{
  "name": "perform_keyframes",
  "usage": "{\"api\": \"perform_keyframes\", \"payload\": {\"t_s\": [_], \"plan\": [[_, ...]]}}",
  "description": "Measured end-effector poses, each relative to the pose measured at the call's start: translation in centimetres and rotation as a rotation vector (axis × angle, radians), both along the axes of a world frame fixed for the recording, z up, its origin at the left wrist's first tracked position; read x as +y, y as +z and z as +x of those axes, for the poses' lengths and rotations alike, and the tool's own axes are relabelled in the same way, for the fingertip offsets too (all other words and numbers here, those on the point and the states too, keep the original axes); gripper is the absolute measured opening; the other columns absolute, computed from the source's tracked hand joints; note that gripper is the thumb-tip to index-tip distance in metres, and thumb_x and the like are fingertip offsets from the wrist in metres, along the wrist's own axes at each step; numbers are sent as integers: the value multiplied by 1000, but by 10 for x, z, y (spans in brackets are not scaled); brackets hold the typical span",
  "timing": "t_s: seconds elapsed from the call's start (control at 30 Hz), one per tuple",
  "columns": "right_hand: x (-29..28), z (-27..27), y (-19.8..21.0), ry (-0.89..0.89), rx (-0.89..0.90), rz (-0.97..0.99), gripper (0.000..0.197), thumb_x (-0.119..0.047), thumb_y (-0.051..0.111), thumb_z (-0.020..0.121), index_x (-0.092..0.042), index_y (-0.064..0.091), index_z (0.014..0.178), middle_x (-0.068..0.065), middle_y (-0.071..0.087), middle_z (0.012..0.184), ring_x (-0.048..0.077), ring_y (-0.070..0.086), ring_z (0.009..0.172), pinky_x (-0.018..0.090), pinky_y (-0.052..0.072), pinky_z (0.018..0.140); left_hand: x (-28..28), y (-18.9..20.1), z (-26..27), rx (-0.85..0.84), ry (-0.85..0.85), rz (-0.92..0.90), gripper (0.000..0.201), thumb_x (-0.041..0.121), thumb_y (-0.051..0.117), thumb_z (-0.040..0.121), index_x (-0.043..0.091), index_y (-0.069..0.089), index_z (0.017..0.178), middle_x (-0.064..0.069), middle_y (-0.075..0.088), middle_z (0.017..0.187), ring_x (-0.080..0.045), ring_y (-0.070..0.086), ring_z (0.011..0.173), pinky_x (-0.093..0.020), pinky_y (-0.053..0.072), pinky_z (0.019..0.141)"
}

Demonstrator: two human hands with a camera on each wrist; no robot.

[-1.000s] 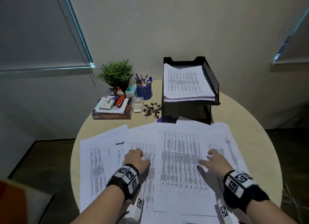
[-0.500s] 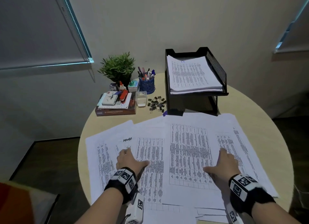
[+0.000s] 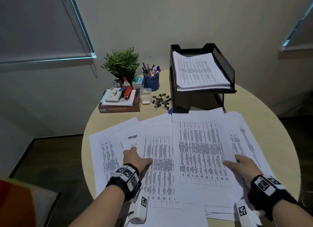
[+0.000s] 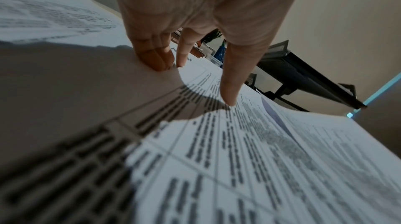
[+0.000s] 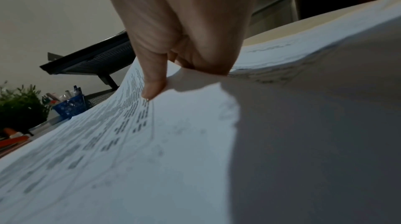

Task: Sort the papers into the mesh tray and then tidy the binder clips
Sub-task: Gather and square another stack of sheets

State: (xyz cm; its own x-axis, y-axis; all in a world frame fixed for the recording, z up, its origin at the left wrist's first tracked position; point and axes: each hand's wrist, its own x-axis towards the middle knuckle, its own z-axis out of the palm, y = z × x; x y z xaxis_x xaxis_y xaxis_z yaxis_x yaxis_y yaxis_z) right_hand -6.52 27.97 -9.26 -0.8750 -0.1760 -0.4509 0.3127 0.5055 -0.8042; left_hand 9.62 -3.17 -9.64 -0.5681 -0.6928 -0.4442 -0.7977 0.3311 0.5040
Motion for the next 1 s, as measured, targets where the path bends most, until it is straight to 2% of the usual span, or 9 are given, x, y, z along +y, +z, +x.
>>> {"api": "perform_keyframes", "payload": {"t_s": [0.13, 0.2, 0.27, 0.37, 0.6, 0.7, 0.77, 0.9, 1.0], "plan": [[2, 5, -3, -11, -8, -33, 5, 2, 66, 84, 5, 63, 80, 14, 65, 72, 17, 56, 57, 23, 40, 52, 4, 4, -3, -127, -51, -123, 83, 43, 76, 71, 7, 37, 135, -13, 36, 135, -29, 37, 126, -36, 40, 101], [6, 6, -4, 13, -23, -18, 25, -3, 66, 85, -4, 52, 64, 1, 52, 42, 7, 42, 33, 15, 31, 36, 8, 4, -5, -140, -55, -141, 73, 35, 74, 73, 7, 40, 131, -13, 36, 133, -28, 36, 125, -34, 40, 100], [9, 8, -6, 13, -35, -22, 31, -4, 65, 85, -6, 48, 60, -3, 46, 35, 4, 38, 27, 12, 29, 33, 11, 4, -8, -148, -41, -141, 71, 28, 72, 75, 5, 37, 132, -14, 34, 134, -29, 37, 124, -33, 40, 100], [10, 10, -12, -13, -16, -53, 16, -3, 66, 84, 1, 59, 70, 12, 64, 69, 21, 57, 62, 24, 42, 64, 8, 6, -14, -156, -11, -76, 96, 27, 76, 73, 5, 15, 144, -17, 26, 140, -32, 38, 128, -35, 41, 101], [12, 26, -3, -93, -49, -235, 12, 2, 60, 87, -1, 62, 98, 21, 67, 107, 29, 64, 95, 31, 46, 87, -1, 8, -14, -19, 8, 122, 104, 16, 76, 76, 12, 3, 149, -19, 23, 149, -34, 48, 123, -36, 47, 92], [16, 36, 16, -132, -80, -298, 26, 4, 56, 89, -9, 50, 67, 2, 64, 51, 0, 56, 43, 8, 41, 47, -2, 0, -8, 144, 52, 234, 93, 13, 75, 77, 11, 15, 148, -13, 31, 150, -31, 44, 128, -30, 43, 94], [15, 45, 34, -176, -84, -327, 38, 1, 55, 91, -14, 40, 59, -10, 40, 29, -2, 34, 23, 10, 25, 31, -2, -5, -3, 255, 138, 361, 89, 27, 82, 69, 9, 33, 142, -7, 40, 145, -30, 46, 127, -37, 41, 104], [18, 52, 49, -203, -89, -336, 40, -1, 53, 92, -16, 38, 57, -11, 37, 26, -3, 34, 22, 19, 20, 47, -7, -16, -3, 466, 283, 463, 12, 14, 65, 85, 15, 66, 98, -11, 67, 112, -30, 62, 105, -49, 45, 100], [20, 47, 42, -196, -61, -340, 40, -2, 58, 89, -14, 39, 57, -12, 38, 29, -2, 33, 23, 20, 23, 46, -9, -16, -9, 517, 336, 515, 38, 20, 61, 87, 6, 56, 122, -12, 58, 129, -30, 54, 118, -48, 39, 107]]}}
